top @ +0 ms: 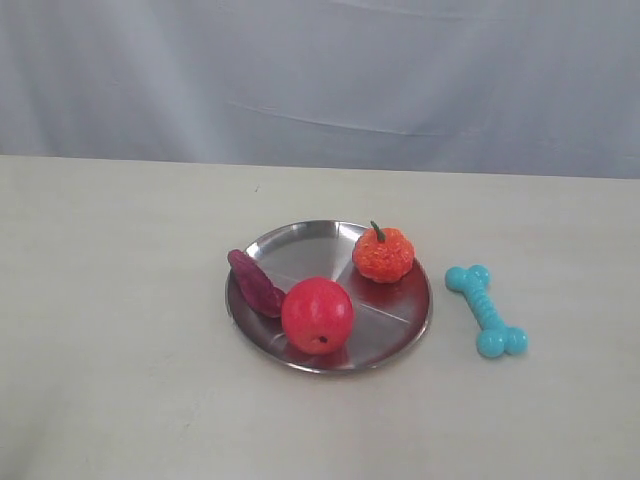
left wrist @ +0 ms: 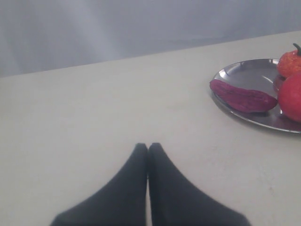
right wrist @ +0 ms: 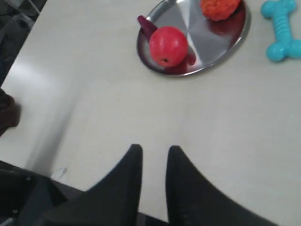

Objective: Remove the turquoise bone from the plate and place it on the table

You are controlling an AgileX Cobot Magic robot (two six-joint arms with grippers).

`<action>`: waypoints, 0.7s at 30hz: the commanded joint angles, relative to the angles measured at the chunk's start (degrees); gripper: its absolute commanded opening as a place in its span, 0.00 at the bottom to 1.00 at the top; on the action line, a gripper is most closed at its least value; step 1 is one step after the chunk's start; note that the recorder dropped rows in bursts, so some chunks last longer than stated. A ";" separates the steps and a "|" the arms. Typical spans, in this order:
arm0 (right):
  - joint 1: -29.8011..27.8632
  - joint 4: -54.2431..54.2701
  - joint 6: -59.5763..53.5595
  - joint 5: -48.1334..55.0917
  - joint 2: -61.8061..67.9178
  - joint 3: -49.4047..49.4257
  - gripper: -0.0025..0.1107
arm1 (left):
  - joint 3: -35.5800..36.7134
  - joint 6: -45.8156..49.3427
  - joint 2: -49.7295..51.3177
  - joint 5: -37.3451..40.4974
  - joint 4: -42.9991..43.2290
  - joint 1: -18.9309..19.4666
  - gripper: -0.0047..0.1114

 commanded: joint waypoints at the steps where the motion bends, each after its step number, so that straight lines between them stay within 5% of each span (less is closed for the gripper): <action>1: -0.17 5.37 -2.38 -1.26 -4.95 3.91 0.02 | 0.19 -0.02 -0.07 -0.04 0.05 -0.13 0.04; 11: -0.17 10.34 -3.37 -4.58 -10.08 4.06 0.02 | 0.19 -0.02 -0.07 -0.04 0.05 -0.13 0.04; 21: -0.17 9.15 -21.29 -30.50 -10.59 8.09 0.02 | 0.19 -0.02 -0.07 -0.04 0.05 -0.13 0.04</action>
